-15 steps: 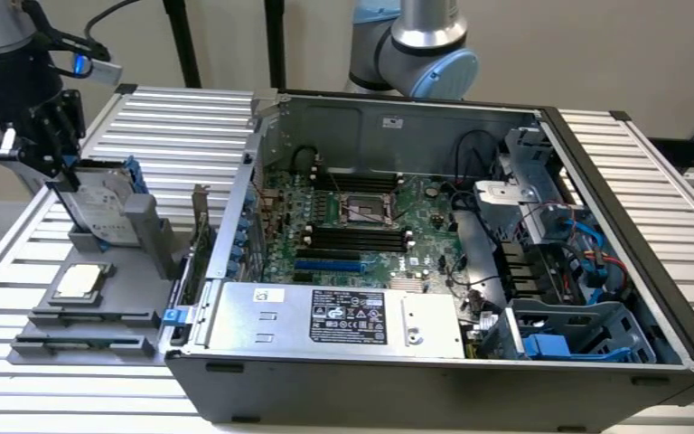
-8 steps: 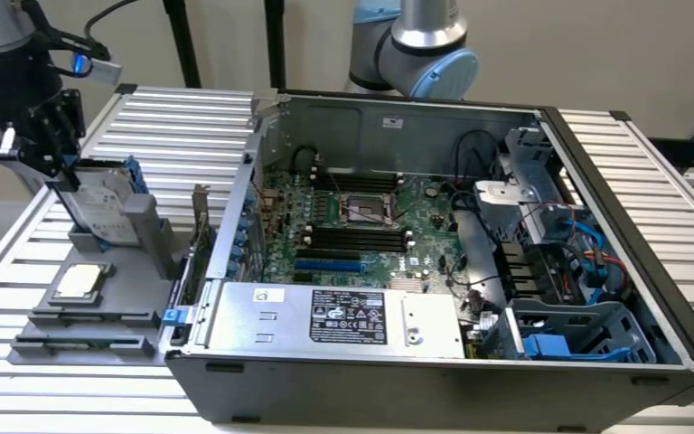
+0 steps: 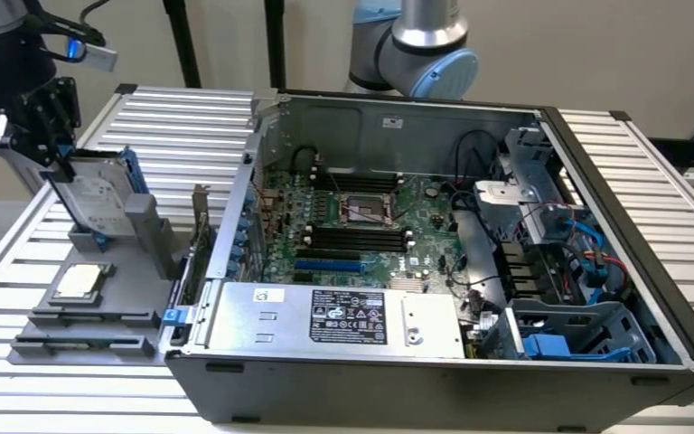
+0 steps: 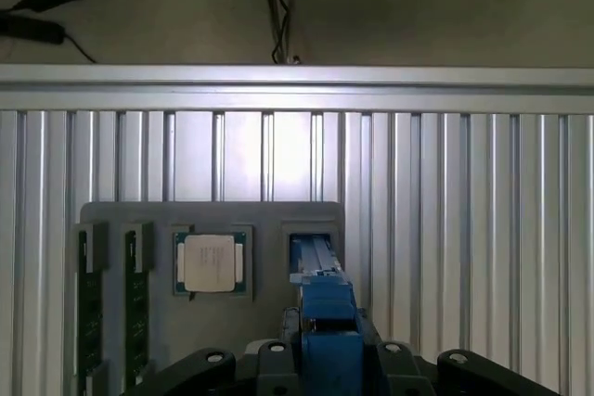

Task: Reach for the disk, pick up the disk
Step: 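Pick up the disk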

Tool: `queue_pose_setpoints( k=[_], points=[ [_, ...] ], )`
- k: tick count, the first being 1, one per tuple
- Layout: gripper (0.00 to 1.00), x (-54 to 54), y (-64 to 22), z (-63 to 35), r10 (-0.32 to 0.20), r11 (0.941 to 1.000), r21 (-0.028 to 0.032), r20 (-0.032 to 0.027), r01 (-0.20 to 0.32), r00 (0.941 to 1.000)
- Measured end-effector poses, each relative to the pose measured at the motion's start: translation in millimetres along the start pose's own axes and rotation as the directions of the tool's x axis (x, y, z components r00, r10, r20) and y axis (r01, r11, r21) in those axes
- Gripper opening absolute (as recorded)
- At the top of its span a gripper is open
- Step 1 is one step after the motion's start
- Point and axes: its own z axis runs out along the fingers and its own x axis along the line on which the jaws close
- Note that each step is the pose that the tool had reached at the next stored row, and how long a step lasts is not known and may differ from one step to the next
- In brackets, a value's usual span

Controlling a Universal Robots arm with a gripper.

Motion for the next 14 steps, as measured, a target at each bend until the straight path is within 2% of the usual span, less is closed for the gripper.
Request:
queue_pose_setpoints(
  k=[14],
  points=[
    [0.33, -0.3, -5.4, -61.7, 0.000, 1.0000, -0.0001, 0.0000, 0.000, 1.0000]
  ],
)
